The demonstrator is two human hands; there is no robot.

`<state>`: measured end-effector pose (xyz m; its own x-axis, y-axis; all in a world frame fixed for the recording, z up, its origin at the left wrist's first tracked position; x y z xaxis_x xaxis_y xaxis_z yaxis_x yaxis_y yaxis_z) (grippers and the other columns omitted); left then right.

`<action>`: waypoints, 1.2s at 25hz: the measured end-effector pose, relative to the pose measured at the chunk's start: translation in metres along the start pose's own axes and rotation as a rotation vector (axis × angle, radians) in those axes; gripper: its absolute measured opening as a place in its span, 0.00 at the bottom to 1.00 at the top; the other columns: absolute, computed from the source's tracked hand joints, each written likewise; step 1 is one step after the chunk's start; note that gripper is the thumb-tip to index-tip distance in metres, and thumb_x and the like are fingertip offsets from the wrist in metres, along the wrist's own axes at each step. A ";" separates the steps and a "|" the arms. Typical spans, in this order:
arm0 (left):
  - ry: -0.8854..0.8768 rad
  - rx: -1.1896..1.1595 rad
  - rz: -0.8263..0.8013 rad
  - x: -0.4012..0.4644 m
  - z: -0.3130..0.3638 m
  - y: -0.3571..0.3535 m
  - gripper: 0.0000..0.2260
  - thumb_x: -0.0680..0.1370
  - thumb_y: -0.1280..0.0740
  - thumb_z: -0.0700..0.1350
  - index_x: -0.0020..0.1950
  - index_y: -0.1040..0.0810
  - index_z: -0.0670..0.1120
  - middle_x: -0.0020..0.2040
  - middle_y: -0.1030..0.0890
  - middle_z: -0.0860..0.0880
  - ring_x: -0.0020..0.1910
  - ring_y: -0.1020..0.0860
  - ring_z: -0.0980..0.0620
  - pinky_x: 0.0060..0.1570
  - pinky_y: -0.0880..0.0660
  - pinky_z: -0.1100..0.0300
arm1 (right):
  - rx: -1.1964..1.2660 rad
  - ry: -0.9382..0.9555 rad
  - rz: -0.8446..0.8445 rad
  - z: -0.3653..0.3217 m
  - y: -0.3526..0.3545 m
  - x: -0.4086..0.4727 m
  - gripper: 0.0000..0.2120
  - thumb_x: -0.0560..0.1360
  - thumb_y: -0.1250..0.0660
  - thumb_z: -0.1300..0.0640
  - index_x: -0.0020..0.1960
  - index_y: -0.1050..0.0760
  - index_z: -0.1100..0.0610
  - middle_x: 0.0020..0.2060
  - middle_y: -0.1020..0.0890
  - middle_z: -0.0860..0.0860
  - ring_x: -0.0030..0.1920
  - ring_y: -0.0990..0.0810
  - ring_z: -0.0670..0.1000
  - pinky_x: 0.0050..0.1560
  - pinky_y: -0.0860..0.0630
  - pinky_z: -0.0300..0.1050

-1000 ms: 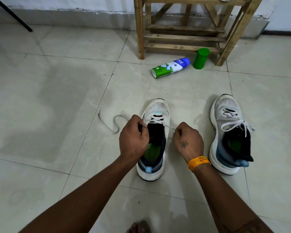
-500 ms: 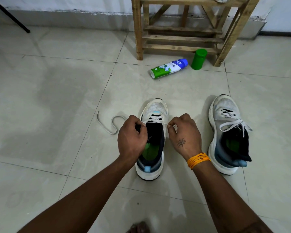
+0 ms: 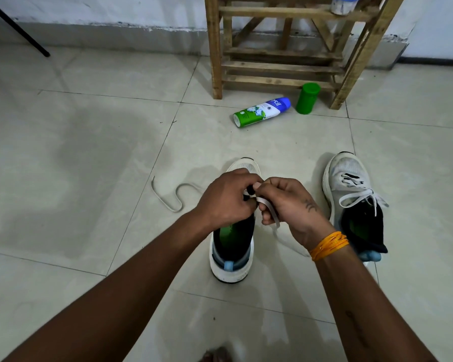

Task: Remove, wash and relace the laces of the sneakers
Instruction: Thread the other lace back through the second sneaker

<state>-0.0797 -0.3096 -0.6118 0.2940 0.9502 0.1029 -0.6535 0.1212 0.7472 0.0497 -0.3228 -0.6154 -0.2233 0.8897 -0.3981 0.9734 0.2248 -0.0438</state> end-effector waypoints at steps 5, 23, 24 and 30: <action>0.070 -0.139 0.121 -0.004 -0.003 0.014 0.05 0.74 0.26 0.41 0.40 0.19 0.48 0.33 0.22 0.57 0.33 0.24 0.61 0.37 0.31 0.62 | 0.044 0.069 0.101 -0.003 0.010 -0.001 0.08 0.81 0.32 0.58 0.44 0.22 0.59 0.32 0.20 0.54 0.31 0.23 0.52 0.36 0.23 0.46; 0.353 -0.857 0.338 0.002 0.008 0.070 0.08 0.77 0.25 0.44 0.42 0.18 0.40 0.34 0.24 0.46 0.29 0.35 0.51 0.27 0.38 0.61 | -0.238 0.307 0.239 -0.015 0.004 0.003 0.07 0.83 0.34 0.56 0.50 0.17 0.50 0.30 0.20 0.51 0.27 0.26 0.44 0.34 0.29 0.42; 0.350 -0.854 0.320 0.002 0.009 0.067 0.09 0.77 0.25 0.44 0.43 0.18 0.39 0.34 0.24 0.46 0.28 0.35 0.51 0.27 0.38 0.60 | -0.195 0.351 0.160 -0.023 -0.006 0.000 0.06 0.83 0.34 0.57 0.54 0.19 0.51 0.31 0.21 0.52 0.27 0.26 0.43 0.33 0.29 0.40; 0.349 -0.875 0.326 0.001 0.011 0.067 0.08 0.78 0.26 0.43 0.44 0.17 0.38 0.34 0.23 0.47 0.28 0.34 0.52 0.27 0.37 0.61 | -0.302 0.327 0.310 -0.018 0.004 0.008 0.10 0.82 0.35 0.53 0.42 0.22 0.53 0.30 0.21 0.49 0.31 0.24 0.50 0.36 0.29 0.47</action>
<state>-0.1153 -0.3034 -0.5545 -0.1212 0.9888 -0.0870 -0.9911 -0.1254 -0.0449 0.0504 -0.3075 -0.6021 0.0213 0.9989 -0.0426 0.9490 -0.0067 0.3153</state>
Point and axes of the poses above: each hand's wrist, its own x-axis towards the middle knuckle, its own y-axis out of the back of the hand, z = x × y, the point moved 6 cm from there along x, towards the middle knuckle
